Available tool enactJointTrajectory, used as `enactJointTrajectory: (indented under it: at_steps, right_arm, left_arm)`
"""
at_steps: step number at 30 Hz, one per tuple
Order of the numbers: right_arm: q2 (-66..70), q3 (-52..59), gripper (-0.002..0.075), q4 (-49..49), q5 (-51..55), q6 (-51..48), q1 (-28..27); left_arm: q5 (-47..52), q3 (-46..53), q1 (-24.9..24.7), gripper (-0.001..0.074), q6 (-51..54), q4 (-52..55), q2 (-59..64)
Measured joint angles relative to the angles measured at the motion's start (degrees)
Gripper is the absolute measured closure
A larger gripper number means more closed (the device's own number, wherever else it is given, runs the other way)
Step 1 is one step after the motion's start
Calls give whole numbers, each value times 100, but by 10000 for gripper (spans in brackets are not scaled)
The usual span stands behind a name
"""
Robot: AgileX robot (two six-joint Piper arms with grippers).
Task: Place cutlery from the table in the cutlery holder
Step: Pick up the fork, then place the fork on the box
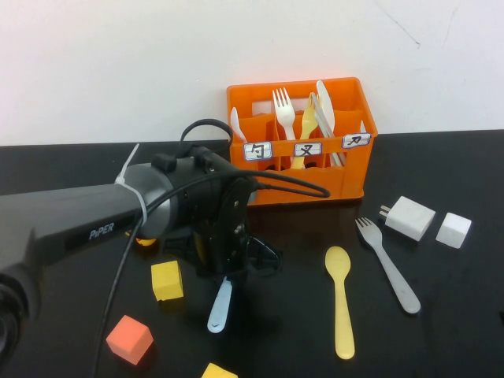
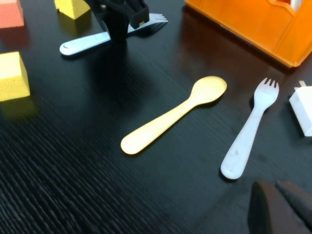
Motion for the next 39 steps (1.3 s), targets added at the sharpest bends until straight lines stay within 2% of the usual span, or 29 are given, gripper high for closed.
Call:
enactJointTrajectory:
  at_steps: [14,27,39]
  right_arm:
    - [0,0,728,0,0,0,0]
    - [0,0,728,0,0,0,0]
    - [0,0,728,0,0,0,0]
  left_arm:
    - [88,68,-34,629,-50,-99,-253]
    - [272,122,-34,629,56,-292,-1641]
    - [-1692,154,-34,629,55,-246,-1941]
